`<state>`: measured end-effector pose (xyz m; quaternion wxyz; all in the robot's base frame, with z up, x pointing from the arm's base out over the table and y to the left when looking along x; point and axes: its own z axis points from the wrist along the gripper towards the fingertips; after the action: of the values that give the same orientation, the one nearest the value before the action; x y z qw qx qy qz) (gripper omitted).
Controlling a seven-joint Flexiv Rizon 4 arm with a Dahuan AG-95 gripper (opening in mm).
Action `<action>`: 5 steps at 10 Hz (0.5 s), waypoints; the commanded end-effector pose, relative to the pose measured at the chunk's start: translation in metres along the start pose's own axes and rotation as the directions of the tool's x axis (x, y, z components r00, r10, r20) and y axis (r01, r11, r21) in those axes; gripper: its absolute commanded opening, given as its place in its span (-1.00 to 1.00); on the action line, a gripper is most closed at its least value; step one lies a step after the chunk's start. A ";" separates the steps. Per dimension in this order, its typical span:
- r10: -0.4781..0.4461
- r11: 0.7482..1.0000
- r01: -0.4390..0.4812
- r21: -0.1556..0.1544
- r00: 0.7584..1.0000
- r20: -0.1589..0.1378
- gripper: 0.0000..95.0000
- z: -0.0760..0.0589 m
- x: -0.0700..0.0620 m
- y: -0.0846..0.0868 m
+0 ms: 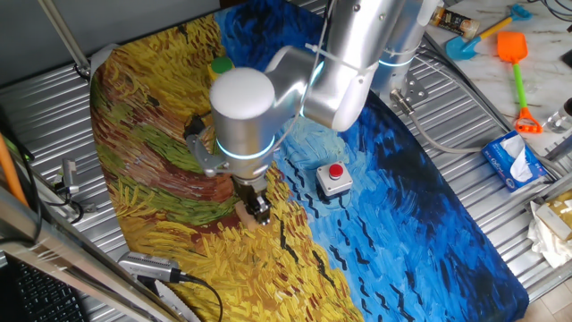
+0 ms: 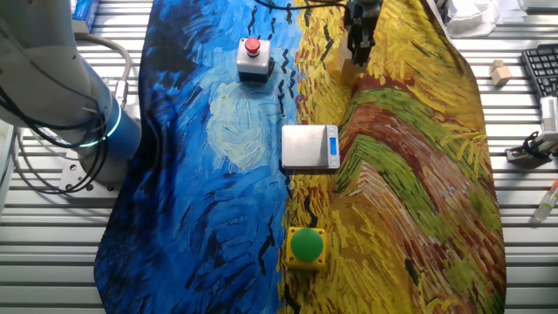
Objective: Place the block on the scale
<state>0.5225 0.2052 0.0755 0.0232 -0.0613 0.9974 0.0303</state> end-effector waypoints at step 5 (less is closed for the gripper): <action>-0.048 0.999 0.048 -0.010 0.999 -0.001 -1.00 -0.007 0.021 -0.025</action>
<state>0.5045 0.1761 0.0789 0.0232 -0.0860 0.9954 0.0350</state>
